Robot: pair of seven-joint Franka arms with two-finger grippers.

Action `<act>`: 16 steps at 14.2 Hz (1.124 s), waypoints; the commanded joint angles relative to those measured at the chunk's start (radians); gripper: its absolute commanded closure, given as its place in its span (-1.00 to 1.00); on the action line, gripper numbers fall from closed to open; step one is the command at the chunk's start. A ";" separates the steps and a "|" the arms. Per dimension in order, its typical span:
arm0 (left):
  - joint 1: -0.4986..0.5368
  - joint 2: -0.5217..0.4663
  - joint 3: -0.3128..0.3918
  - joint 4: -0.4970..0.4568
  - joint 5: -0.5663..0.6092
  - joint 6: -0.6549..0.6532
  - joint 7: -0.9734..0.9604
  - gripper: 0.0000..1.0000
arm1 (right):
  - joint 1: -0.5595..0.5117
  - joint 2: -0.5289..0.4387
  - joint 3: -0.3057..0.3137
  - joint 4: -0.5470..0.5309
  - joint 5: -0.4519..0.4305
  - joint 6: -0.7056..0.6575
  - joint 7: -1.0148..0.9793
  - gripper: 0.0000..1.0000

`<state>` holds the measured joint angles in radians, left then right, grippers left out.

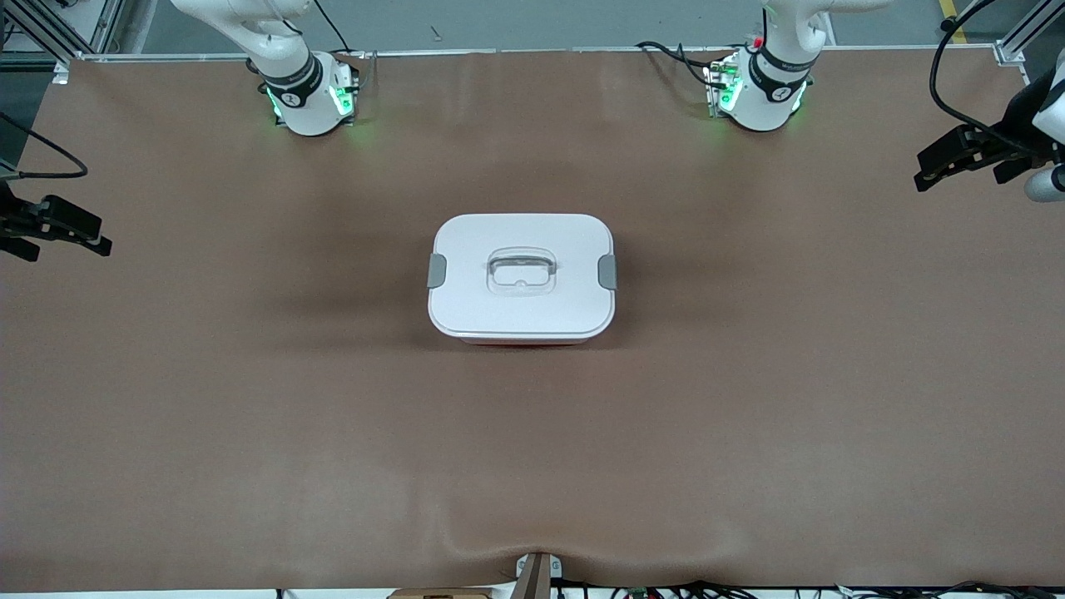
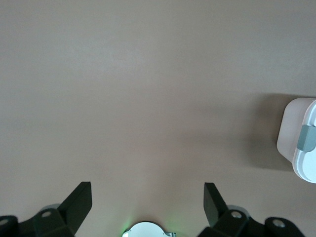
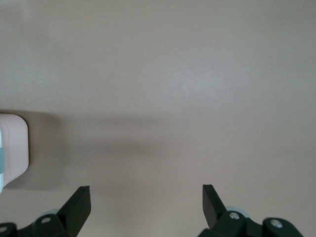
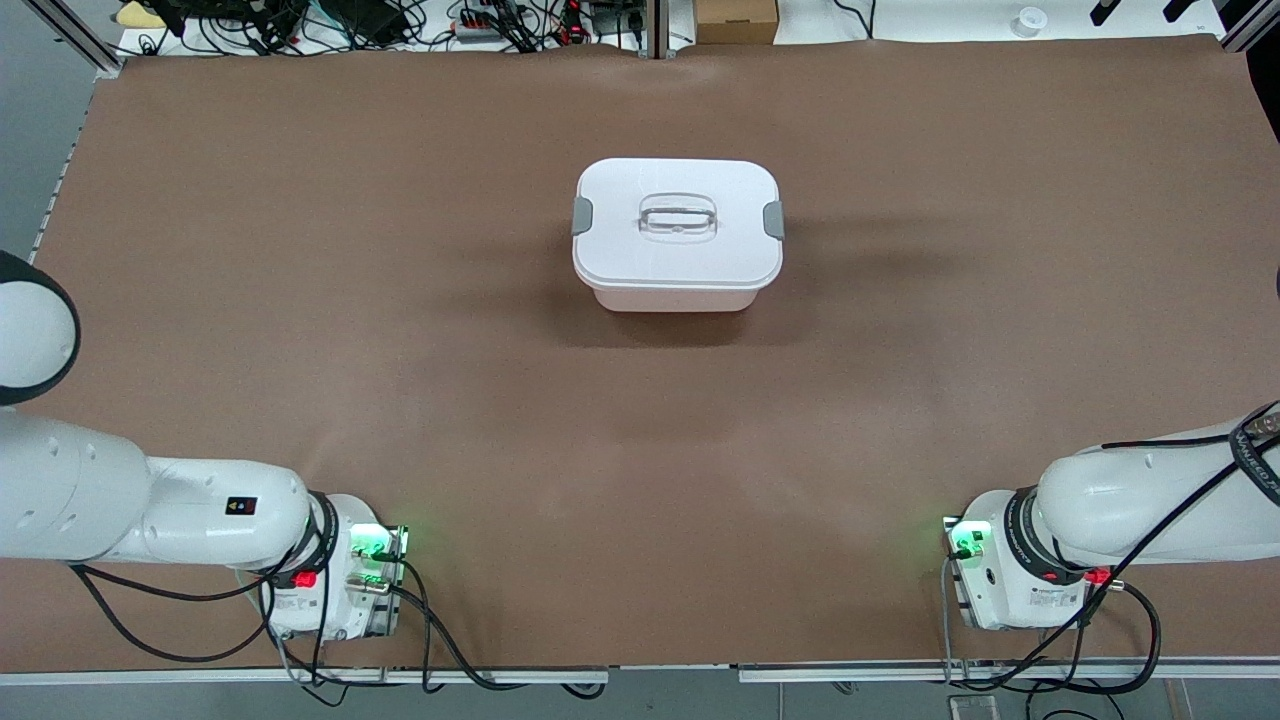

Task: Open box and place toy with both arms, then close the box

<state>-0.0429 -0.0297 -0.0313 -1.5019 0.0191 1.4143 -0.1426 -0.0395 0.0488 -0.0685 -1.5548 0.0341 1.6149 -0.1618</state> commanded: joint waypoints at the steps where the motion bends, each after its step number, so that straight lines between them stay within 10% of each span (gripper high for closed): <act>1: -0.005 0.024 0.002 0.022 0.002 0.000 0.012 -1.00 | -0.005 -0.010 0.003 0.006 -0.026 -0.017 0.002 -1.00; 16: 0.000 0.047 -0.021 0.025 0.067 0.022 0.014 -1.00 | -0.005 -0.010 0.003 0.007 -0.023 -0.020 -0.007 -1.00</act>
<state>-0.0503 0.0189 -0.0466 -1.4934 0.0609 1.4334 -0.1425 -0.0395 0.0488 -0.0689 -1.5548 0.0213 1.6105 -0.1622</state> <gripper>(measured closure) 0.000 0.000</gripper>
